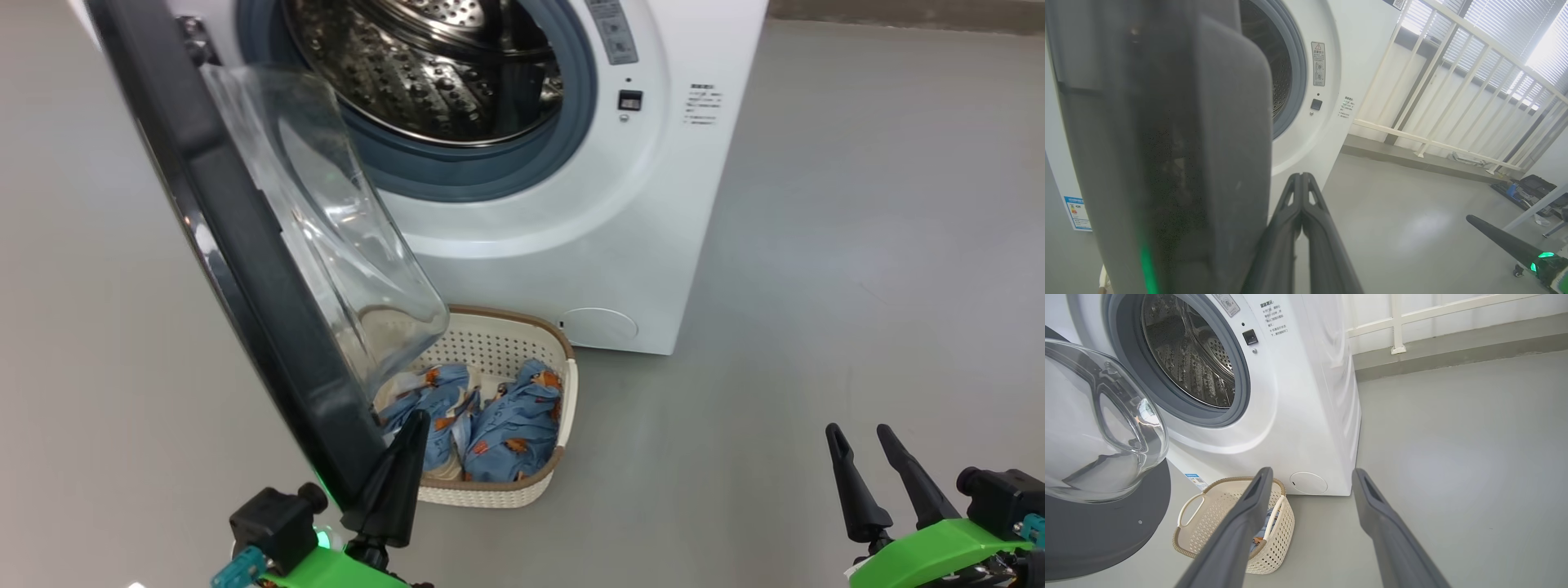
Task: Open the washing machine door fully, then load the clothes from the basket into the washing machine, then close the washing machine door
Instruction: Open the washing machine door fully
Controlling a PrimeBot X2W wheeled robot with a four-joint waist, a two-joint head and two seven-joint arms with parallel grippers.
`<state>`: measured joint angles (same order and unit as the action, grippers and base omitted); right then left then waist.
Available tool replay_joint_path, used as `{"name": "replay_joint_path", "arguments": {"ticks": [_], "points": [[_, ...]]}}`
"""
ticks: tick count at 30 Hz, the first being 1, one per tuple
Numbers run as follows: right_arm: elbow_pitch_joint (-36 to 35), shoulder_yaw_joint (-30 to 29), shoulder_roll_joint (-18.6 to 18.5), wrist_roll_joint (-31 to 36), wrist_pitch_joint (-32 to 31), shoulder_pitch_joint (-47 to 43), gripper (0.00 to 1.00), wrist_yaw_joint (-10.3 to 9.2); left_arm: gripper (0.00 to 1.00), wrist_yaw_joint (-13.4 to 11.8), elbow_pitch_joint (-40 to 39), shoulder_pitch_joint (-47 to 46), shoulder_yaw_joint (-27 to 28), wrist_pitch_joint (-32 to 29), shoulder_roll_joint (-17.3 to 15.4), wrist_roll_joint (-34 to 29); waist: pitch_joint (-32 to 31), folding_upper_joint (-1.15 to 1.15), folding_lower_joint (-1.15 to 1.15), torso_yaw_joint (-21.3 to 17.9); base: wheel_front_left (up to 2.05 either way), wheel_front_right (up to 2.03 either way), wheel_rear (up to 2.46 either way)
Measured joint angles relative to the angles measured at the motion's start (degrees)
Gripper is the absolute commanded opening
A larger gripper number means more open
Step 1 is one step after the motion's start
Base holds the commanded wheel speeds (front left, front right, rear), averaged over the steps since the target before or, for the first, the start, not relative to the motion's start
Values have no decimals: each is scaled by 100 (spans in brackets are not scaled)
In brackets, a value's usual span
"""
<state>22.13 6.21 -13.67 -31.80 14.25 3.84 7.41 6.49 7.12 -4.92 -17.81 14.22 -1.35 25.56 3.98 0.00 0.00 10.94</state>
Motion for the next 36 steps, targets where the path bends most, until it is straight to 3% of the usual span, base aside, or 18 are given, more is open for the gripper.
{"name": "replay_joint_path", "arguments": {"ticks": [12,36], "points": [[-2,16,-48,7,0,1,100,0,0,-31,-177,264,212,26,-7,-55,-1,0,0,441,0,0,0],[-9,101,-114,29,0,9,100,0,0,-628,-197,382,1324,41,-357,-73,161,0,0,768,0,0,0]]}}
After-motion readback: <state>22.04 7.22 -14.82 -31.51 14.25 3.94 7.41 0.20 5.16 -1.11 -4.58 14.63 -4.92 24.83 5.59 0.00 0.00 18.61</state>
